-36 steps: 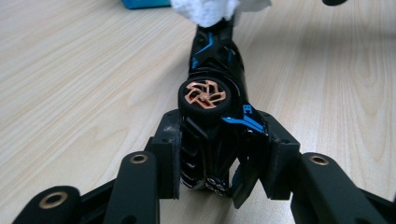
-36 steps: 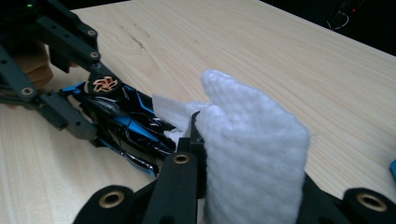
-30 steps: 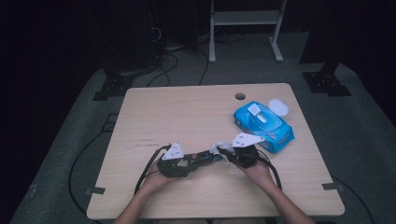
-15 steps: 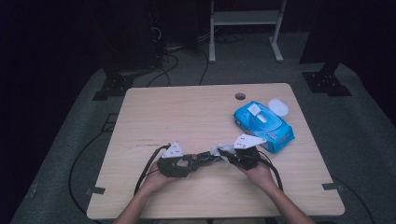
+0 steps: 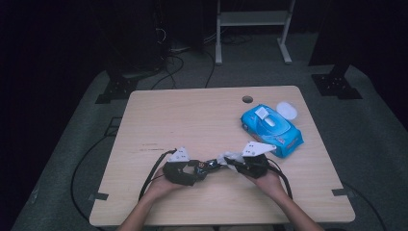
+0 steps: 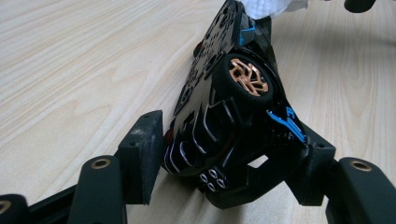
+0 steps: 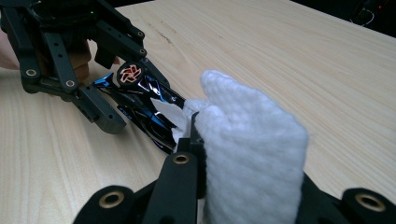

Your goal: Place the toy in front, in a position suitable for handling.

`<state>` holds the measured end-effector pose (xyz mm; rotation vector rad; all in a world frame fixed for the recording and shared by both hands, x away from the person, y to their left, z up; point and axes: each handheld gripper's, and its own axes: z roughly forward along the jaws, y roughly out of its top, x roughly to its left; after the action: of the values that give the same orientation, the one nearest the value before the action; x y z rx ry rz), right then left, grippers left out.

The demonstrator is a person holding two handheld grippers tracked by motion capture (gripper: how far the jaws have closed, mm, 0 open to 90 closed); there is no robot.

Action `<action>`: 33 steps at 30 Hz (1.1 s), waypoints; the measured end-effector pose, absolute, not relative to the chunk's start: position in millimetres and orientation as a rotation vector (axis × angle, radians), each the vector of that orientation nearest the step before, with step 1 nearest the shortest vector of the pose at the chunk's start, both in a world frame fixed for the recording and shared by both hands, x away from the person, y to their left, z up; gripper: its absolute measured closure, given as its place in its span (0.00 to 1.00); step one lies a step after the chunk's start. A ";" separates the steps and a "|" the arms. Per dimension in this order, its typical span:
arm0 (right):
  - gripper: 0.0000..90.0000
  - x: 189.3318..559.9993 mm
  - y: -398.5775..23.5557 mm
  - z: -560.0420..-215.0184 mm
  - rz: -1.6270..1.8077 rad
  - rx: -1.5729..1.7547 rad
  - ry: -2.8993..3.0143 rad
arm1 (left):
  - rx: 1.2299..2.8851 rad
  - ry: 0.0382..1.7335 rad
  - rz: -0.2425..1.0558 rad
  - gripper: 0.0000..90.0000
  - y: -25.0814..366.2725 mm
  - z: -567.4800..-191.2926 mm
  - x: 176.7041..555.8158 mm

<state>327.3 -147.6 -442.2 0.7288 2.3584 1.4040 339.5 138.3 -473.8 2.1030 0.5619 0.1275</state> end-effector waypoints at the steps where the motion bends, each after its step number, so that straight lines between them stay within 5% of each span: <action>1: 0.90 327.3 -147.6 -442.2 1.405 0.730 2.360 | 2.103 0.562 0.125 0.41 138.5 -473.8 339.6; 33: 0.90 315.6 -147.9 -448.6 1.429 0.702 2.434 | 2.155 0.527 0.144 0.26 137.4 -476.4 335.8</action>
<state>315.6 -147.9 -448.6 0.7021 2.4342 1.4292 335.8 137.4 -476.4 2.1550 0.5272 0.1443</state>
